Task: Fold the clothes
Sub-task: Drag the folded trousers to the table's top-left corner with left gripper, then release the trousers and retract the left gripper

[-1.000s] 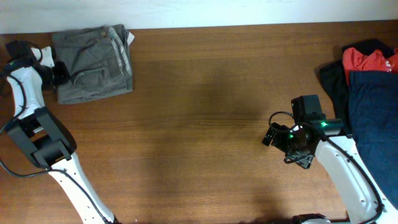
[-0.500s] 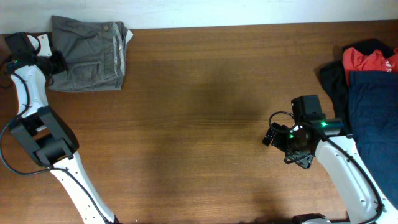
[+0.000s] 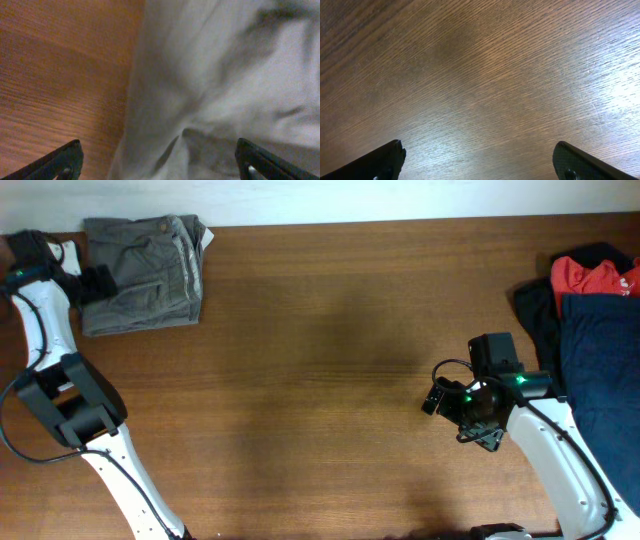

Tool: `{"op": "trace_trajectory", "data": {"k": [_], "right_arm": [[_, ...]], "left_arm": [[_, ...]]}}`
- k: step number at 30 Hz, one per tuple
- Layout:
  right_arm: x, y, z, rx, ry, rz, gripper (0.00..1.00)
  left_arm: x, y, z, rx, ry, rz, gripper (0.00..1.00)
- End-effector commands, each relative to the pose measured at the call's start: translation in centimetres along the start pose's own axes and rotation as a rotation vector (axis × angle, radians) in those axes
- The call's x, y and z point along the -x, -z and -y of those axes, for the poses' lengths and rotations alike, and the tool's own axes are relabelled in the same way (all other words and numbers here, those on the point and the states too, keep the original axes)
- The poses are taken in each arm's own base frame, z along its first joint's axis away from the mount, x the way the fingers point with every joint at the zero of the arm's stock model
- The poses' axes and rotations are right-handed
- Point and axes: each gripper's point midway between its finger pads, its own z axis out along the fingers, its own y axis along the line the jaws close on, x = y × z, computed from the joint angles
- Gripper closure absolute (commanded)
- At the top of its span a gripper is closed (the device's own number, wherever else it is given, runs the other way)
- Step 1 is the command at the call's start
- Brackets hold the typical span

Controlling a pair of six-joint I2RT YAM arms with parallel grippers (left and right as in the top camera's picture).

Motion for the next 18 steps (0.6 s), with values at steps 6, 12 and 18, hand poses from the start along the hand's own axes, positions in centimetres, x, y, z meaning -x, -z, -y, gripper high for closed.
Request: {"op": "trace_trajectory", "data": {"k": [6,12,18], "right_arm": [[0.0,-0.1,0.0,0.003,-0.009,-0.004,0.01],[0.0,-0.1,0.0,0.003,-0.009,-0.004,0.01],[0.0,-0.1,0.0,0.003,-0.009,-0.004,0.01]], "left_arm": [[9.7,15.9,4.0,-0.108,-0.008,0.289,0.01],[9.5,26.7,9.9,-0.376,0.017,0.330,0.01],[6.4,35.7,13.0,-0.461,0.025,0.315,0.01]]}}
